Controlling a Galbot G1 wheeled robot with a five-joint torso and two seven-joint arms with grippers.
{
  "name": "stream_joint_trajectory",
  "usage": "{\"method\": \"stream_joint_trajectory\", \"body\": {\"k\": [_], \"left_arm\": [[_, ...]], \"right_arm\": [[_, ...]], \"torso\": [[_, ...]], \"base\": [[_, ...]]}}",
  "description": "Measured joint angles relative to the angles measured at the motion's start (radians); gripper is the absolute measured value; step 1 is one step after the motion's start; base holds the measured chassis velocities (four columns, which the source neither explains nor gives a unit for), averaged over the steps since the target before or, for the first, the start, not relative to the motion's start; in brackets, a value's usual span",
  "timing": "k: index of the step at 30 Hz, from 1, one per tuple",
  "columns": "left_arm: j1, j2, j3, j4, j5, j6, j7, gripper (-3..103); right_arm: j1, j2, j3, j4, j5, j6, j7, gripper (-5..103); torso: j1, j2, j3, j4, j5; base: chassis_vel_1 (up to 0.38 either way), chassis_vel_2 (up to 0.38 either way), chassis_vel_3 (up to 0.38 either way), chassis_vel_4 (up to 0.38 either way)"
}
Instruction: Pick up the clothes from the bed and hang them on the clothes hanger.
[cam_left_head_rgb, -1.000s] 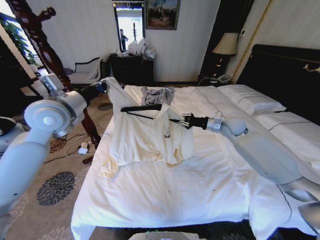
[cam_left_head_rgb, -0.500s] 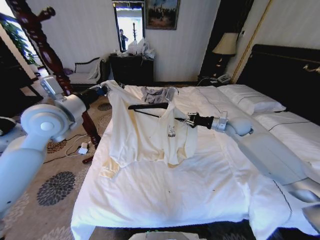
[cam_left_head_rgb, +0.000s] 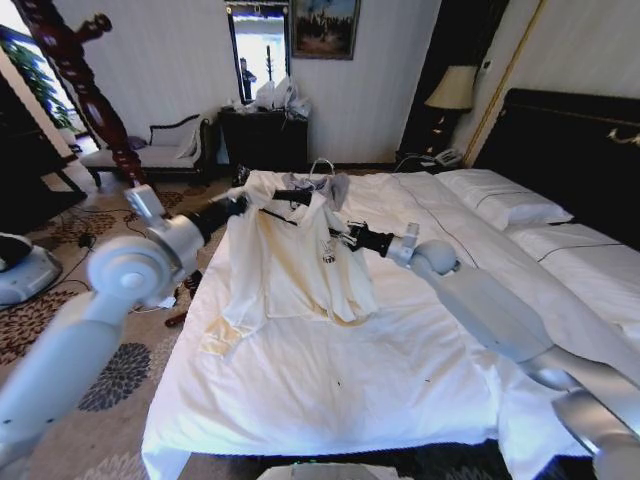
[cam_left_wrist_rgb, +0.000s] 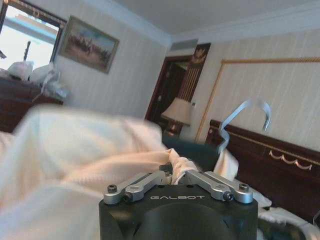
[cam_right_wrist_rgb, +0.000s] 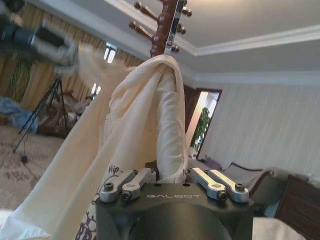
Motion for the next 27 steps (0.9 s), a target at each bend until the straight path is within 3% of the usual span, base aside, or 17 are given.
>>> {"method": "stream_joint_trajectory", "body": {"k": [8,18,27], "left_arm": [[0.000,-0.062,0.065,0.008,0.035,-0.018,-0.001,0],[-0.091,-0.155,0.127,0.067,0.044,-0.065,0.014,0],[-0.083,-0.133,0.129,0.040,0.062,-0.052,0.005,0]], "right_arm": [[0.047,0.016,-0.022,-0.012,0.038,0.004,0.023,19],[0.079,0.038,-0.050,-0.025,0.035,0.004,0.040,19],[0.115,0.043,-0.044,-0.068,0.030,0.014,0.031,19]], "torso": [[0.000,0.000,0.000,-0.0001,0.0001],[0.000,0.000,0.000,-0.0001,0.0003],[0.000,0.000,0.000,0.0001,0.0000]], "base": [[0.000,0.000,0.000,0.000],[0.000,0.000,0.000,0.000],[0.000,0.000,0.000,0.000]]}}
